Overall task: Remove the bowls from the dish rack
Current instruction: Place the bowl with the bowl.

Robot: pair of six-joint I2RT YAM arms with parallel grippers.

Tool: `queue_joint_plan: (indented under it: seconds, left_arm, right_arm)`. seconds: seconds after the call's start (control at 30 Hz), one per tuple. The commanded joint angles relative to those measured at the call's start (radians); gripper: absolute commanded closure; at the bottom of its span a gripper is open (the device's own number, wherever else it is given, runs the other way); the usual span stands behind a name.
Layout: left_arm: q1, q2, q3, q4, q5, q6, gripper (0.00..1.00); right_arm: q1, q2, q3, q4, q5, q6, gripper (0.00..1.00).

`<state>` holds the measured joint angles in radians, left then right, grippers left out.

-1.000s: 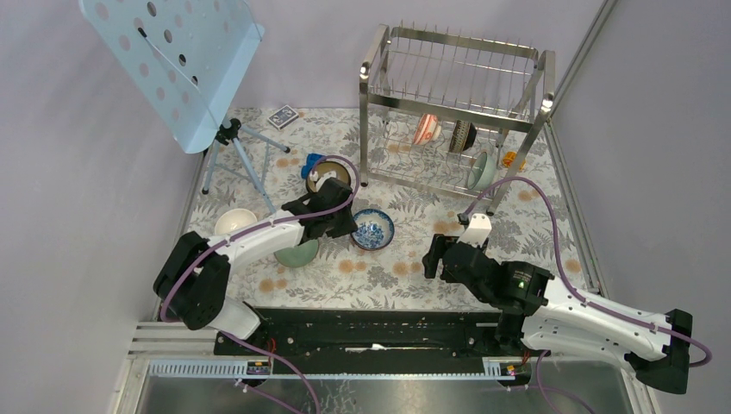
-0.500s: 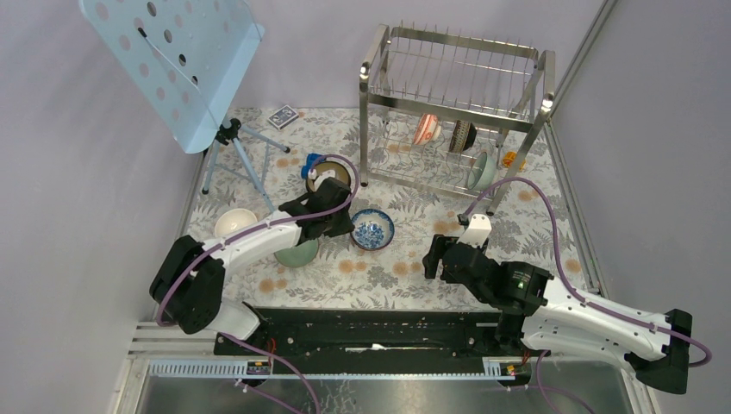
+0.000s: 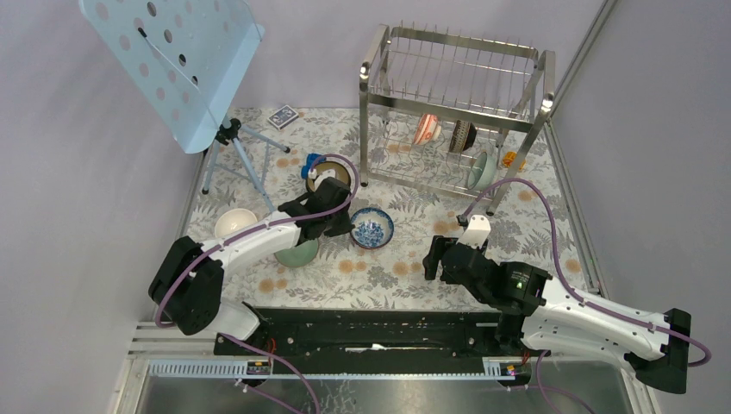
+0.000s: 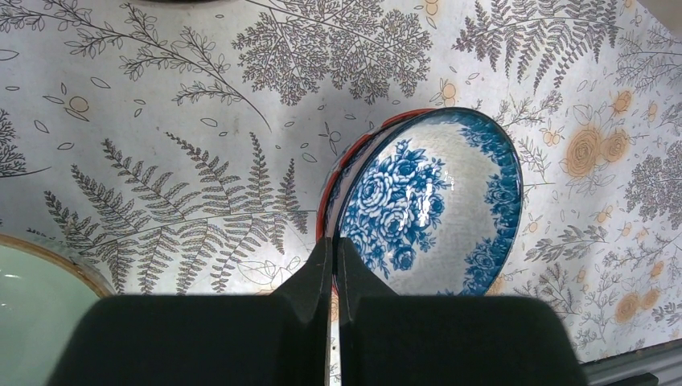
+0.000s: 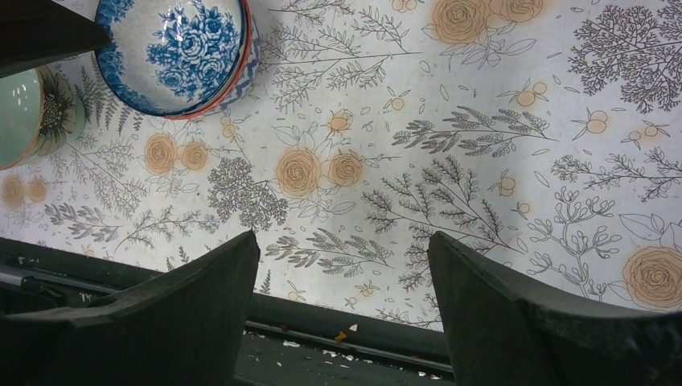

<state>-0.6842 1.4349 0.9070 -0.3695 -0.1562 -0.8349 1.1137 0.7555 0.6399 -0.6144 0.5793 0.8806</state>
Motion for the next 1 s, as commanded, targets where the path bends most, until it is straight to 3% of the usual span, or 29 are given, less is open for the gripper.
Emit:
queue_joint_plan:
  seconds: [0.0, 0.6, 0.97]
  left_arm:
    - [0.006, -0.031, -0.014, 0.053, 0.003, 0.0, 1.0]
    - [0.005, -0.04, -0.094, 0.172, 0.06, -0.023, 1.0]
    - [0.005, -0.06, -0.088, 0.162, 0.06, -0.021, 1.0]
  right_arm:
    - [-0.002, 0.004, -0.007, 0.026, 0.005, 0.018, 0.16]
    - [-0.002, 0.008, -0.015, 0.025, 0.002, 0.024, 0.16]
    - [-0.002, 0.013, -0.007, 0.021, 0.004, 0.023, 0.16]
